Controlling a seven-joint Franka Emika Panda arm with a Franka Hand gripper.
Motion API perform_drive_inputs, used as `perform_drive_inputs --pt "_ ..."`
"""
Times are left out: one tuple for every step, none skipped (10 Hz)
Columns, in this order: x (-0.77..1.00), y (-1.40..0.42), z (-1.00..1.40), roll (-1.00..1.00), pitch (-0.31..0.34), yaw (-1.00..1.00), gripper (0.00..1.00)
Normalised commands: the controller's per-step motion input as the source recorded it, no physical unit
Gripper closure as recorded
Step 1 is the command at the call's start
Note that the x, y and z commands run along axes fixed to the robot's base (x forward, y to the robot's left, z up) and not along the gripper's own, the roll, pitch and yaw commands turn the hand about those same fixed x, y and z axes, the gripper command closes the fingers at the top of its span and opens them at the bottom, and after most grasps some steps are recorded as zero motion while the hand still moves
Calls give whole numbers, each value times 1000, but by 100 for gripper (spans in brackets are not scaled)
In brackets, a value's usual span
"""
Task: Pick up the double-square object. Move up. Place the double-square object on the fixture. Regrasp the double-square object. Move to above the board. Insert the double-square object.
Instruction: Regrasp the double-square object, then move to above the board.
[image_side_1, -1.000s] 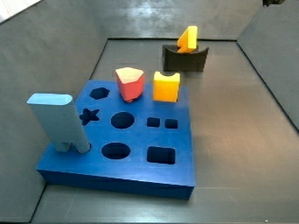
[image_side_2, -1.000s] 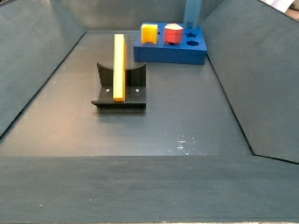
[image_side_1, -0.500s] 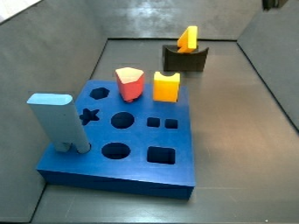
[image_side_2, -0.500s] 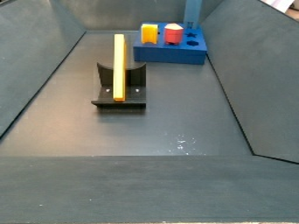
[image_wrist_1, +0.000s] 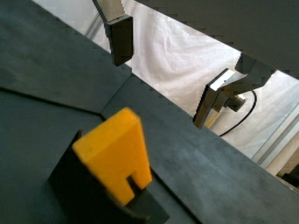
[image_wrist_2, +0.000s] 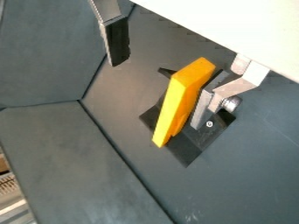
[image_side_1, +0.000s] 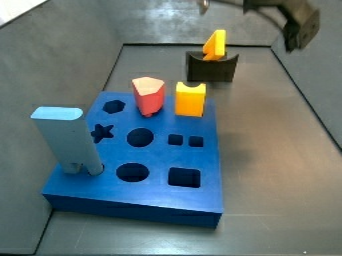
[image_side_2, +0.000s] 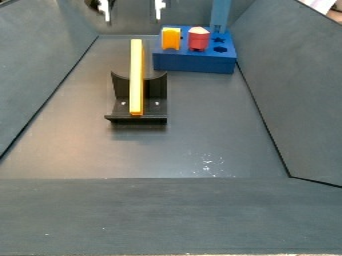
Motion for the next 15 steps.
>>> perform_drive_inputs --pt "47 35 -1000 42 -96 -86 0" --pt "51 33 -1000 40 -65 -87 0" --pt "56 30 -1000 41 -52 -85 0" --pt "47 19 -742 37 -23 -67 0" --pt "46 12 -630 35 -12 -59 0" --pt "48 7 -409 37 8 -39 0" --pt "56 5 -254 36 18 -25 0" --pt "0 0 0 0 0 0 100" --pt "-85 193 1000 383 9 -217 100" --pt "-85 189 1000 349 1 -212 100" --pt "-87 183 1000 292 1 -196 100" --pt "-86 174 1000 148 34 -151 100" --pt "-85 172 1000 97 58 -136 100" --pt "-84 167 1000 33 90 -99 100" --pt "-88 161 1000 -1 113 -71 100"
